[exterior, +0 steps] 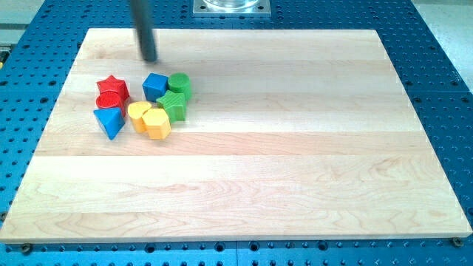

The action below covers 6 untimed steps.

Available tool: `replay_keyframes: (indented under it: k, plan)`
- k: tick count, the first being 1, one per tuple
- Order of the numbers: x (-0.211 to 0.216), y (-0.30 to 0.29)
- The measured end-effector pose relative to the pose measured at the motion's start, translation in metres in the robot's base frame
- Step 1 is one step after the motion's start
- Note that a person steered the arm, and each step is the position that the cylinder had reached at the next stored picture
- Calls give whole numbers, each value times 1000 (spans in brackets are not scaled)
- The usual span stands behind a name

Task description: Place your arm below the triangle

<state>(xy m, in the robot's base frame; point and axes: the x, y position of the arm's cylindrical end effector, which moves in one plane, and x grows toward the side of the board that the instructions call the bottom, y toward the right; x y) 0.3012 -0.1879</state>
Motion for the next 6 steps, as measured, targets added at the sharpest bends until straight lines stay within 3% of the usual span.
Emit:
replay_keyframes:
  k: [1,2,3,4,6]
  plan:
    - [-4,-68]
    - [57,-114]
    - [169,-112]
    - [234,-81]
    - [203,4]
